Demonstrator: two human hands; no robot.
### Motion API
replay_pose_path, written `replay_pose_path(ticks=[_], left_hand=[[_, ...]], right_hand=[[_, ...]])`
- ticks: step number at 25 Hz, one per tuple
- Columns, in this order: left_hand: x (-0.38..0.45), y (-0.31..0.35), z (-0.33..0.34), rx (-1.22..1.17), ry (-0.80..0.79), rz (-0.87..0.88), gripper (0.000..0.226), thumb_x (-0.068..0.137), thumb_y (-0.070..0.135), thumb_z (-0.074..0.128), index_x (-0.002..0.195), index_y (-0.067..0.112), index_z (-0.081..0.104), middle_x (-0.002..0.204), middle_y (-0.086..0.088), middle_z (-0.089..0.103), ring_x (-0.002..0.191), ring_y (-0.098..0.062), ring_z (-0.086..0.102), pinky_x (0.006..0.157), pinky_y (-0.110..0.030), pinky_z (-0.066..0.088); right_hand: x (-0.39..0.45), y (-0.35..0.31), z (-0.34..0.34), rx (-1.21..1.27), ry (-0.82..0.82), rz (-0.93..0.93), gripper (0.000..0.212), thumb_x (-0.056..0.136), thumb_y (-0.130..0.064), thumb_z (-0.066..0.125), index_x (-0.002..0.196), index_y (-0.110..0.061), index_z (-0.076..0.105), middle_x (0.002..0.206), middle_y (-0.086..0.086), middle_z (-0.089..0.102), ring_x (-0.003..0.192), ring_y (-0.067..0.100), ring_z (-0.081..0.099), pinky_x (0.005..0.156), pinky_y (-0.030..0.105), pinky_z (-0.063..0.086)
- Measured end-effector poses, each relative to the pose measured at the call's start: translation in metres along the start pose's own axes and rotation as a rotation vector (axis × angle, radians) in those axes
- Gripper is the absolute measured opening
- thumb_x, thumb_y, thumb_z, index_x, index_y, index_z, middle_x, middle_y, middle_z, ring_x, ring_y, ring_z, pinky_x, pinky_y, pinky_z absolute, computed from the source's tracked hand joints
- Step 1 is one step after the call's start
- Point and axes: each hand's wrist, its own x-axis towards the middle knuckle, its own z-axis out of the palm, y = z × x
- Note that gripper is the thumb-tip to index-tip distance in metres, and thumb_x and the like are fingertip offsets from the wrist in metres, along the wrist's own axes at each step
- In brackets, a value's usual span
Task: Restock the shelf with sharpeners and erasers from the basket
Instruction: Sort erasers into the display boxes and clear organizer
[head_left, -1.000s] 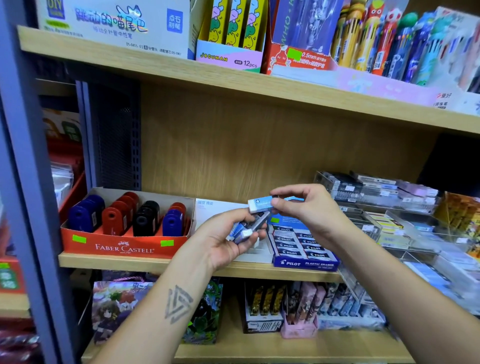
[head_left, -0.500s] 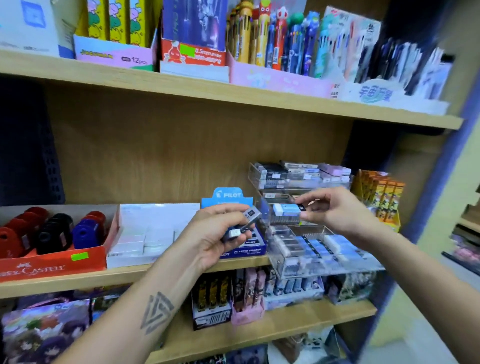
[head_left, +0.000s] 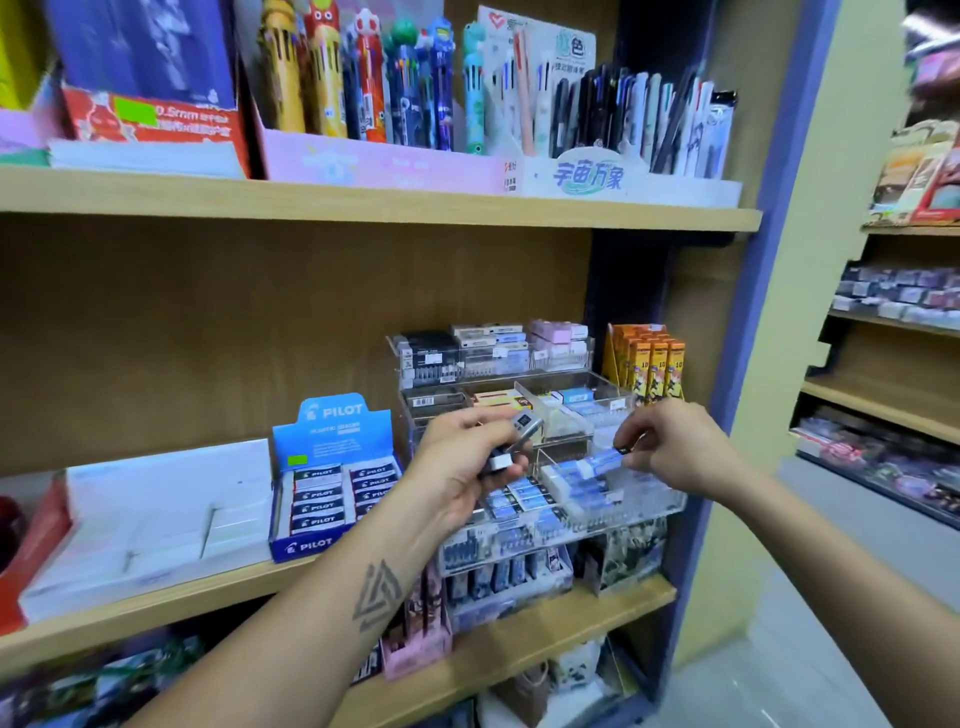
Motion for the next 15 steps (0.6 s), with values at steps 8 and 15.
replay_pose_path(ticks=[8,15], left_hand=[[0.0,0.002,0.002,-0.017,-0.04,-0.053,0.025,0.09,-0.005,0.06,0.107,0.006,0.074,0.086,-0.026,0.069,0.054,-0.022,0.063,0.042,-0.022,0.05],[-0.008,0.019,0.001,-0.08,-0.084,-0.176,0.025,0.091,0.015,0.065,0.105,-0.004,0.072,0.09,-0.026,0.069,0.065,-0.025,0.066,0.046,-0.022,0.054]], right_hand=[[0.005,-0.018,0.002,-0.237,-0.205,-0.13,0.012,0.078,-0.01,0.081,0.089,-0.014,0.078,0.079,-0.008,0.07,0.074,0.004,0.063,0.071,0.017,0.05],[0.009,-0.037,0.006,-0.344,-0.307,-0.185,0.019,0.09,-0.01,0.065,0.101,-0.017,0.078,0.103,-0.002,0.075,0.091,0.011,0.066,0.078,0.022,0.05]])
